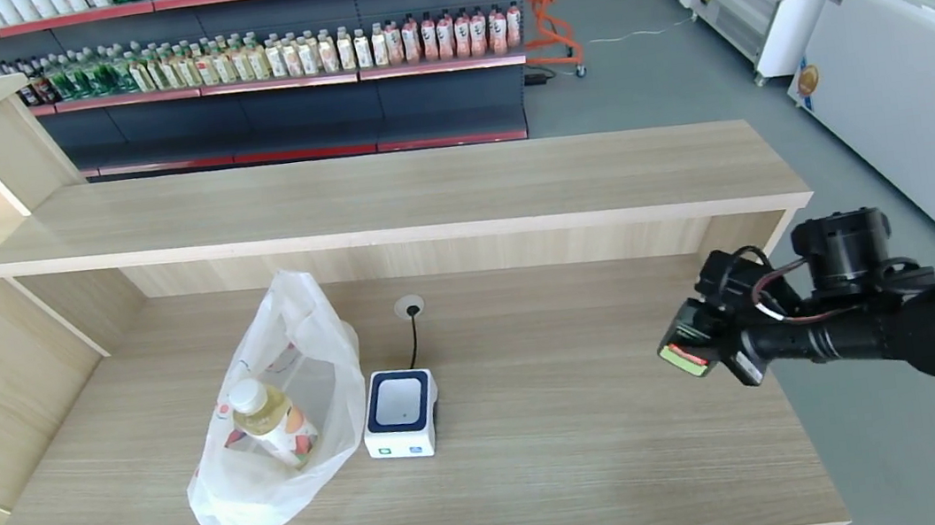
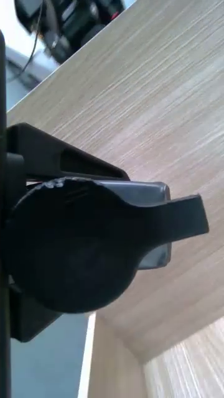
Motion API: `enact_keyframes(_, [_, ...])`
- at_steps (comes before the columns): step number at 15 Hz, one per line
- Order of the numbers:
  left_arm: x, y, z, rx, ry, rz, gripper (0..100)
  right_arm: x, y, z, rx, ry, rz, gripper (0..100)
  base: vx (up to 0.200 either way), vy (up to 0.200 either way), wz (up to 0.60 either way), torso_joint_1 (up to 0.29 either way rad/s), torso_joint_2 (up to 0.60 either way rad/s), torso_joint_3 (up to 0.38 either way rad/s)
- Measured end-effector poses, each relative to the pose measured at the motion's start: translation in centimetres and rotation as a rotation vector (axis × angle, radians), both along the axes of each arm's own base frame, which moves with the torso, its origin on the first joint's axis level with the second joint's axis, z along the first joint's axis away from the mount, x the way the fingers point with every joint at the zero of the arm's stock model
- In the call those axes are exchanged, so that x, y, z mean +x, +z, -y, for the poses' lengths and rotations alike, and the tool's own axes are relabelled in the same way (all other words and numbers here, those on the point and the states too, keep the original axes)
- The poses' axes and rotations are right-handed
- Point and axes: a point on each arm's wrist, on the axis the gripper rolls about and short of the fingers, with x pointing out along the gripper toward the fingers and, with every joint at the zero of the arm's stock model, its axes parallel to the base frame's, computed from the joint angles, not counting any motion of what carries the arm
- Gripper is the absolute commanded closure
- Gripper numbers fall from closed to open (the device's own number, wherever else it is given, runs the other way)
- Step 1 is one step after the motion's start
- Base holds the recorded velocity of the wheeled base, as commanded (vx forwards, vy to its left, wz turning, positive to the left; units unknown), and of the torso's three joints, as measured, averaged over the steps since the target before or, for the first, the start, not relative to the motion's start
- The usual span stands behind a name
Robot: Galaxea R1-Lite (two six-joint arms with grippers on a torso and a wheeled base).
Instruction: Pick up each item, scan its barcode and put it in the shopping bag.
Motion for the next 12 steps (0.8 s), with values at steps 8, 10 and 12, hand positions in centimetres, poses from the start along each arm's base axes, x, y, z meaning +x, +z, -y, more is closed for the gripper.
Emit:
enact_keyframes(8, [0.0,0.0,0.0,0.000,0.000,0.000,0,-10.8,1.2,2.4,-0.760,1.046,1.072,100,0.000,0.000,0.00,0.000,0.00,0.000])
enact_keyframes(10, [0.0,0.0,0.0,0.000,0.000,0.000,0,-12.4,1.0,0.5,-0.709,1.212,1.182,100,0.000,0.000,0.00,0.000,0.00,0.000])
enact_keyframes(12, [0.0,0.0,0.0,0.000,0.000,0.000,0,-13.8,1.1,-1.3,-0.659,1.325,1.244,100,0.000,0.000,0.00,0.000,0.00,0.000])
